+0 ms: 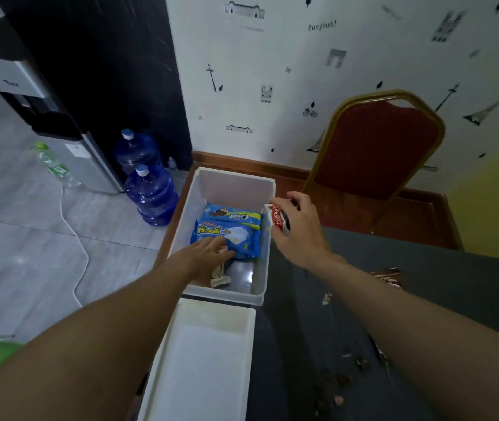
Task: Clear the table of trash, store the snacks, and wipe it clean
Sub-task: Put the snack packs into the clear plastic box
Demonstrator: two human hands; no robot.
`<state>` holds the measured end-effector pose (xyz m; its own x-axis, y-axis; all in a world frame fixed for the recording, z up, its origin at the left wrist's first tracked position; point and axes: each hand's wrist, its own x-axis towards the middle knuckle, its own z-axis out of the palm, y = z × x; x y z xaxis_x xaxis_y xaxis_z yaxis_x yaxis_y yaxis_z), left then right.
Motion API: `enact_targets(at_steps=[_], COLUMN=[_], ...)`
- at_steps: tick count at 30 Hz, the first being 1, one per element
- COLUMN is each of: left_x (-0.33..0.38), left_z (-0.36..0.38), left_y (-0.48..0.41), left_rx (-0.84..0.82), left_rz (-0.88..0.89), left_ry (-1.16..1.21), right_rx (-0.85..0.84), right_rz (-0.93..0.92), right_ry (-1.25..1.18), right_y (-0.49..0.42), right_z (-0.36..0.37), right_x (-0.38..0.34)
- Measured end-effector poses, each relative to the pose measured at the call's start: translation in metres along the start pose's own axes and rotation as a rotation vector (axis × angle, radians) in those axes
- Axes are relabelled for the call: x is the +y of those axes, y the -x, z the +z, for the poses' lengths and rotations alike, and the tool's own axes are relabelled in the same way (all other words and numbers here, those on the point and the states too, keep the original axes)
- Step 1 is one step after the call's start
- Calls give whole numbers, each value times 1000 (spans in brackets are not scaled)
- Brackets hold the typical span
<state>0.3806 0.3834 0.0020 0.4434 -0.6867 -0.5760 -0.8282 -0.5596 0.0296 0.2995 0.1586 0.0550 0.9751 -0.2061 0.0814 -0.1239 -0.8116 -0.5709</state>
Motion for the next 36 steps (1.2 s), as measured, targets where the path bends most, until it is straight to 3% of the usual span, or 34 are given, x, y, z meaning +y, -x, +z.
enact_targets(at_steps=[3, 7, 10, 13, 18, 25, 31, 36], left_x=[0, 2, -5, -17, -29, -28, -33, -33], left_z=[-7, -24, -32, -32, -12, -3, 6, 6], left_y=[7, 14, 20, 25, 28, 26, 20, 16], left_rx=[38, 250, 509, 643, 610, 586, 626, 637], left_rz=[-18, -134, -184, -312, -379, -469, -479, -487], left_ry=[120, 299, 133, 105, 105, 341, 311, 291], right_rx=[17, 70, 91, 40, -164, -556, -720, -616], right_rz=[-13, -17, -40, -88, -137, -57, -65, -18], right_ry=[2, 7, -4, 26, 146, 507, 551, 517], right_y=[0, -2, -7, -16, -23, -16, -6, -4], right_z=[-1, -3, -3, -2, 14, 64, 85, 88], right_x=[-1, -9, -21, -34, -57, -72, -67, -65])
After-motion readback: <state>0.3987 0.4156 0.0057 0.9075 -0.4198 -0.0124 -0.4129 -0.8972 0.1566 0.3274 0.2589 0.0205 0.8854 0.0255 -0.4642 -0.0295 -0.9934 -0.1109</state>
